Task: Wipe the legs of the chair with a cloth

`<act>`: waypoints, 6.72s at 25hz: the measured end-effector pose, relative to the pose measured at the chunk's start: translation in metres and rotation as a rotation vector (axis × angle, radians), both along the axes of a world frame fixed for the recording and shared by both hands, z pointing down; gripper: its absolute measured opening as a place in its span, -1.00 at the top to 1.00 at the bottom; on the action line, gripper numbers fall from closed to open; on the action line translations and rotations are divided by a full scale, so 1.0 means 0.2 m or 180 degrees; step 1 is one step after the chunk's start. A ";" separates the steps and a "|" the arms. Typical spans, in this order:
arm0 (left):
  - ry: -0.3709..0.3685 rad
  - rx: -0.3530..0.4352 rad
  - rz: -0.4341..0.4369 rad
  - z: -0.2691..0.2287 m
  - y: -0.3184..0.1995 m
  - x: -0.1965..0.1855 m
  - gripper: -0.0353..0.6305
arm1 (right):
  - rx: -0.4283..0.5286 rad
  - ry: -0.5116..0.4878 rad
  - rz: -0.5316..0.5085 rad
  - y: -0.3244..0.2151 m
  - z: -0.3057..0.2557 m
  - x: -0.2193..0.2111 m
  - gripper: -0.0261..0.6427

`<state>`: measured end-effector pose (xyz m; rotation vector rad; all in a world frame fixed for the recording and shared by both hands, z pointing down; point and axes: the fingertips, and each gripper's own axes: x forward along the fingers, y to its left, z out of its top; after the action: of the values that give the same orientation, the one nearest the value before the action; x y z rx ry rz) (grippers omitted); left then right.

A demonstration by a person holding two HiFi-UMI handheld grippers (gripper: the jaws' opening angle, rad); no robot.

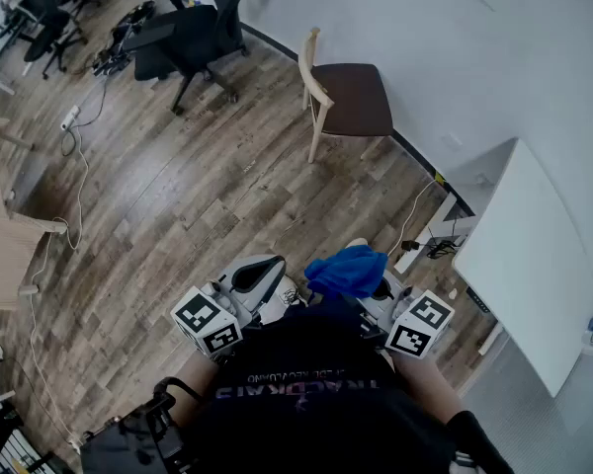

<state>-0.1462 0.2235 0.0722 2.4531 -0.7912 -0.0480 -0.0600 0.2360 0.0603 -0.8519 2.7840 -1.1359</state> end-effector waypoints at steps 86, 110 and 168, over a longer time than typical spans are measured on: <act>-0.0659 -0.0210 0.0186 0.91 -1.41 0.55 0.90 | -0.0406 0.0435 0.0016 -1.62 0.96 0.55 0.73; -0.0522 0.0519 0.0231 2.48 -1.65 0.39 0.90 | 0.0159 0.1001 -0.0362 -2.00 2.60 0.26 0.73; -0.0568 0.0808 0.0339 3.10 -2.18 0.53 0.90 | 0.0280 0.0985 0.1004 -2.69 3.22 1.57 0.73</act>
<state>-0.0405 -0.2131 0.6931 2.7666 -0.7679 0.1190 0.2547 -0.3022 0.7041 -1.5042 2.7537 -0.8899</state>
